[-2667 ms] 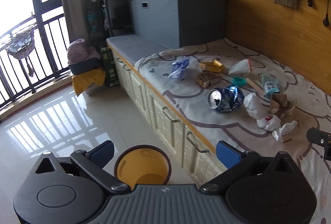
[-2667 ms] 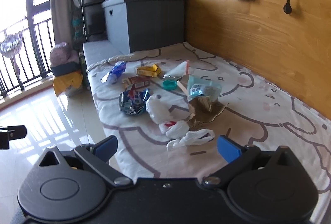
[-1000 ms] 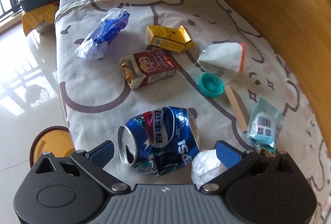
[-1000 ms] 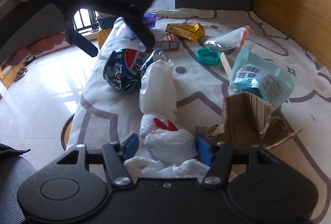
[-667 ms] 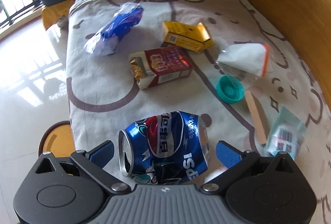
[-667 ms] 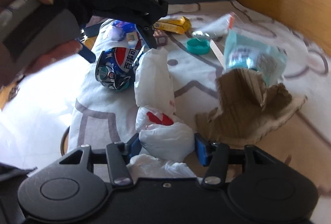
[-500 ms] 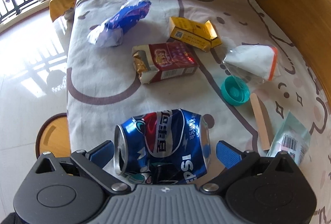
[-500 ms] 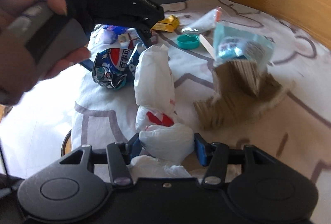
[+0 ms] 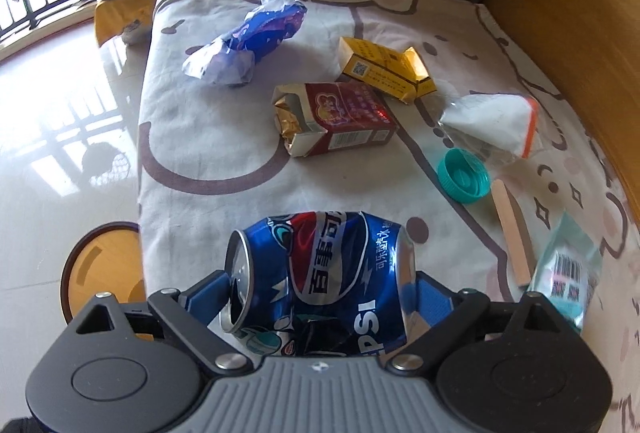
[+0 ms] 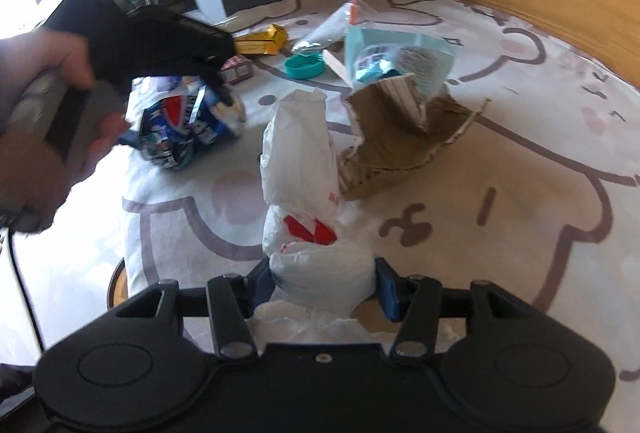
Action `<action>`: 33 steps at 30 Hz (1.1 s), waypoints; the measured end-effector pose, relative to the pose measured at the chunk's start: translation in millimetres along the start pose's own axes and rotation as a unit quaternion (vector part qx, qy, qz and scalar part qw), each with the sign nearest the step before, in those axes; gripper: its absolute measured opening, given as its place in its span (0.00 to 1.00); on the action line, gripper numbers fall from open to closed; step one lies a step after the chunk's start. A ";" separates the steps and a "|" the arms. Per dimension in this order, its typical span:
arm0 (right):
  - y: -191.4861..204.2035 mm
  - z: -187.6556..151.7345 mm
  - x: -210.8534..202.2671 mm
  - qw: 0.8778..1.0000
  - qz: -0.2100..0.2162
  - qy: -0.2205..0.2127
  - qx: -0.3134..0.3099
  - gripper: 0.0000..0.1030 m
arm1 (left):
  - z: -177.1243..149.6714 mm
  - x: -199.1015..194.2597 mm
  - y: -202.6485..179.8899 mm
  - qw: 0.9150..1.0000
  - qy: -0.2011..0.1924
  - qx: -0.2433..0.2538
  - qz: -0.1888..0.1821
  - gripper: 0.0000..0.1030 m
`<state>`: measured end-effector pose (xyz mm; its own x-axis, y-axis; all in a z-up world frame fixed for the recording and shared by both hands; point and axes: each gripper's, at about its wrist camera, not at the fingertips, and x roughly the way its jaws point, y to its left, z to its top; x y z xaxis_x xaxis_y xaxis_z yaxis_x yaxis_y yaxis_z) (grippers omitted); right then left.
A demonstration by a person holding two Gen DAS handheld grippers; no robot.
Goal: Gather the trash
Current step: 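Carry the Pepsi can and white bag over the yellow wastebasket with both tools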
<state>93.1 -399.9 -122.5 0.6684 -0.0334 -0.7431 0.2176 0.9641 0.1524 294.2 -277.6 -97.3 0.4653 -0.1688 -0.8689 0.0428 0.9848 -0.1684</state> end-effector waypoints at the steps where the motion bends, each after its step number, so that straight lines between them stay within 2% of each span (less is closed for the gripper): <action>1: -0.1 -0.4 -0.9 1.000 -0.005 0.000 0.003 0.52 | -1.8 -3.2 2.8 1.000 -0.003 0.007 -0.005 0.92; 9: 5.6 -2.5 -14.0 1.000 -0.026 -0.011 0.012 0.51 | -21.8 -39.5 29.3 0.995 -0.054 0.076 -0.035 0.91; 18: 20.7 -1.1 -34.4 0.998 -0.046 -0.036 0.022 0.51 | -47.2 -84.1 70.0 0.985 -0.105 0.118 -0.071 0.90; 24: 36.0 1.9 -44.5 0.997 -0.056 -0.051 0.015 0.51 | -62.9 -106.0 104.9 0.982 -0.128 0.113 -0.083 0.90; 33: 67.4 9.9 -47.5 0.997 -0.053 -0.064 -0.002 0.51 | -79.1 -125.1 158.1 0.979 -0.161 0.105 -0.062 0.90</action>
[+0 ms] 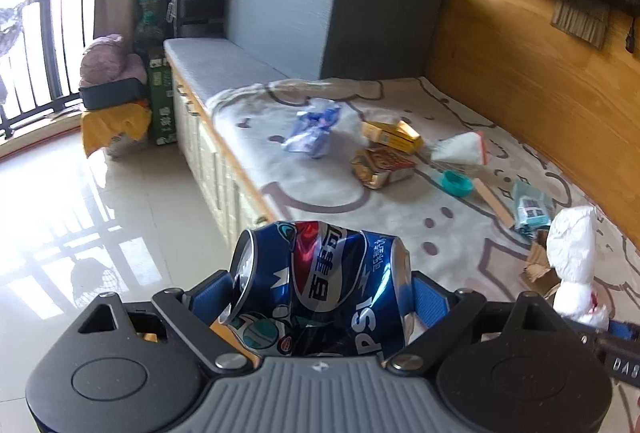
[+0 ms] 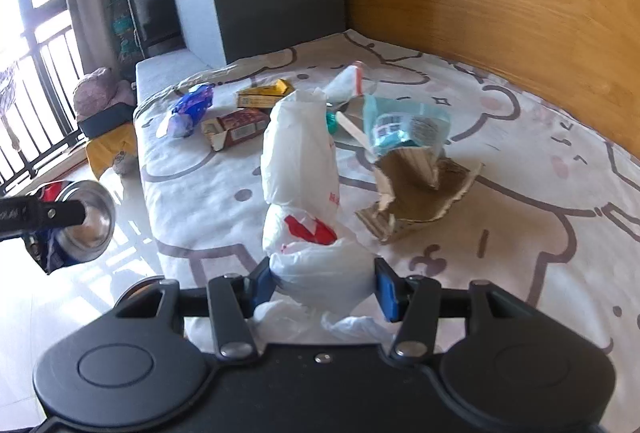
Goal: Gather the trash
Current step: 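Carry the Pepsi can and white bag over the yellow wastebasket with both tools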
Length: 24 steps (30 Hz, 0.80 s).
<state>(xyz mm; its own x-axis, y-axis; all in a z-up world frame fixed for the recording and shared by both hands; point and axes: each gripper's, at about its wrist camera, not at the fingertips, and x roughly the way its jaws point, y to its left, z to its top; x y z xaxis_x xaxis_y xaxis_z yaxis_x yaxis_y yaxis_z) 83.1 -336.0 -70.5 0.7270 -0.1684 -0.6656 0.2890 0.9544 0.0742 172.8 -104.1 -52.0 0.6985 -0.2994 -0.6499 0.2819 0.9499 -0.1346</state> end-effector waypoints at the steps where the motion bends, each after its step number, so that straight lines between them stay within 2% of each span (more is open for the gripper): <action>1: 4.7 0.6 0.2 1.000 0.001 -0.001 -0.004 0.51 | -1.7 -2.9 4.7 1.000 -0.004 0.001 0.004 0.90; 13: 68.9 5.9 9.0 0.999 0.029 0.003 -0.042 0.51 | -22.2 -23.3 66.1 0.999 -0.019 -0.009 0.046 0.90; 24: 135.3 -8.2 32.3 0.994 0.063 0.027 -0.083 0.51 | -49.6 -21.1 126.3 0.996 -0.003 -0.045 0.074 0.90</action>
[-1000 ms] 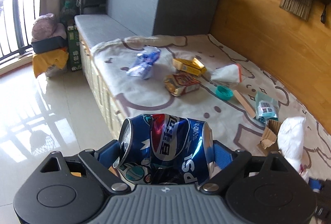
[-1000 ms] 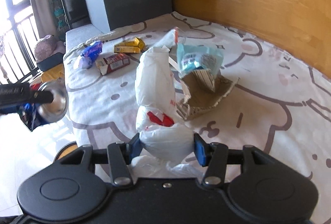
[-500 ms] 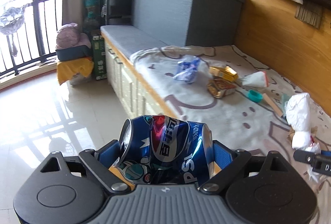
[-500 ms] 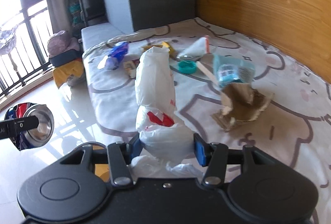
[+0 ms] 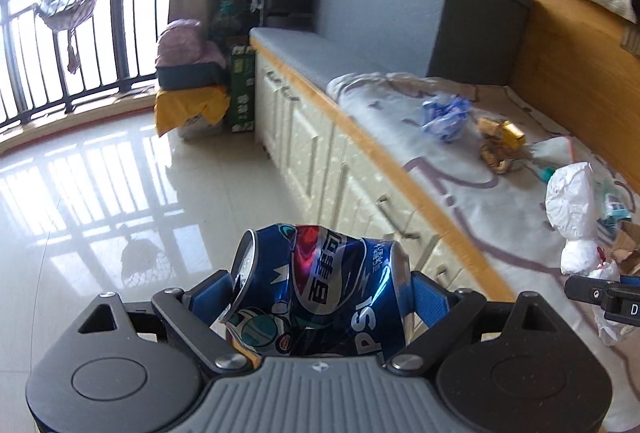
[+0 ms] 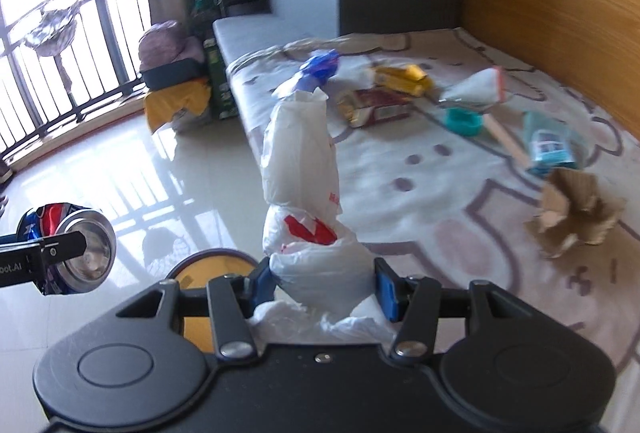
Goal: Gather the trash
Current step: 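Carry the Pepsi can and white bag over the yellow wastebasket with both tools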
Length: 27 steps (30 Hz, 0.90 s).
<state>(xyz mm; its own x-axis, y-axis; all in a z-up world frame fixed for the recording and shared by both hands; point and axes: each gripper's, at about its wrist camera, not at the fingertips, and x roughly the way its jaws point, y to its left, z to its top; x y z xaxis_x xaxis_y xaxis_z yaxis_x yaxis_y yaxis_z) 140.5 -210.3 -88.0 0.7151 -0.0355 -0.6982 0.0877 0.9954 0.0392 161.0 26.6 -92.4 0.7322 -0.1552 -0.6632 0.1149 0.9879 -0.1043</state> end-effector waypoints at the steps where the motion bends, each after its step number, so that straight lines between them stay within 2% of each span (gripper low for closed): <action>1: 4.9 -0.9 4.1 1.000 0.003 0.004 -0.002 0.51 | -2.4 2.8 5.2 1.000 0.003 -0.004 0.002 0.90; 11: 56.4 -8.7 60.1 0.998 0.032 0.048 -0.035 0.51 | -24.8 42.4 37.7 0.999 0.047 -0.023 0.013 0.90; 19: 74.7 -20.2 113.5 0.993 0.066 0.093 -0.028 0.51 | -39.5 88.8 44.6 0.996 0.090 -0.017 0.021 0.90; 27: 80.0 -33.2 168.6 0.986 0.075 0.144 -0.023 0.51 | -52.0 144.4 52.4 0.991 0.130 -0.009 0.032 0.90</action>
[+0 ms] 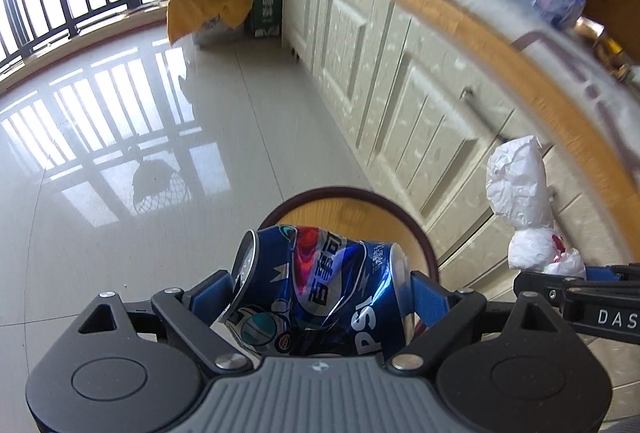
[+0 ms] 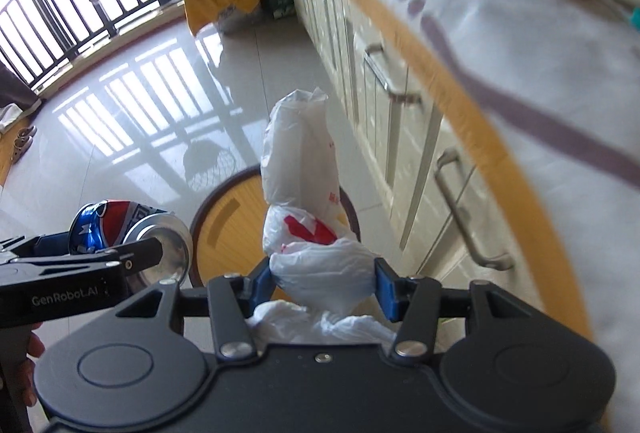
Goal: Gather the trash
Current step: 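Carry the Pepsi can and white bag over the yellow wastebasket with both tools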
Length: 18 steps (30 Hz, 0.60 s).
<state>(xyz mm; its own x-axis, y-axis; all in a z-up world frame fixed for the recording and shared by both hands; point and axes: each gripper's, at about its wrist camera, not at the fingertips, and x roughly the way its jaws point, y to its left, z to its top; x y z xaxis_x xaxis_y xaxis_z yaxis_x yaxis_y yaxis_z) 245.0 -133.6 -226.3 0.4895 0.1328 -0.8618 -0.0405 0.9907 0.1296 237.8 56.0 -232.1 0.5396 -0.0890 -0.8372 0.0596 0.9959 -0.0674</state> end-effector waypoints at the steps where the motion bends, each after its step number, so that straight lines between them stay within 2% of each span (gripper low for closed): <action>1: 0.0 0.8 8.3 1.000 0.001 0.007 0.000 0.51 | -0.3 6.5 1.3 1.000 0.005 0.001 0.003 0.90; 11: 13.0 7.2 66.6 0.998 0.007 0.066 -0.017 0.52 | -6.5 58.4 10.7 0.998 0.059 0.025 0.010 0.90; 18: 22.8 19.8 92.6 0.996 0.001 0.089 -0.026 0.52 | -11.4 80.9 10.0 0.994 0.079 0.075 0.009 0.90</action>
<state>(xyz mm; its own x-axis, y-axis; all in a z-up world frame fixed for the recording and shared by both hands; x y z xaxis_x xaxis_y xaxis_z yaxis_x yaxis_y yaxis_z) 306.7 -99.3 -293.4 0.3276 0.1334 -0.9354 -0.0894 0.9899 0.1099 272.5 58.9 -306.7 0.4037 -0.0558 -0.9132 0.1812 0.9832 0.0201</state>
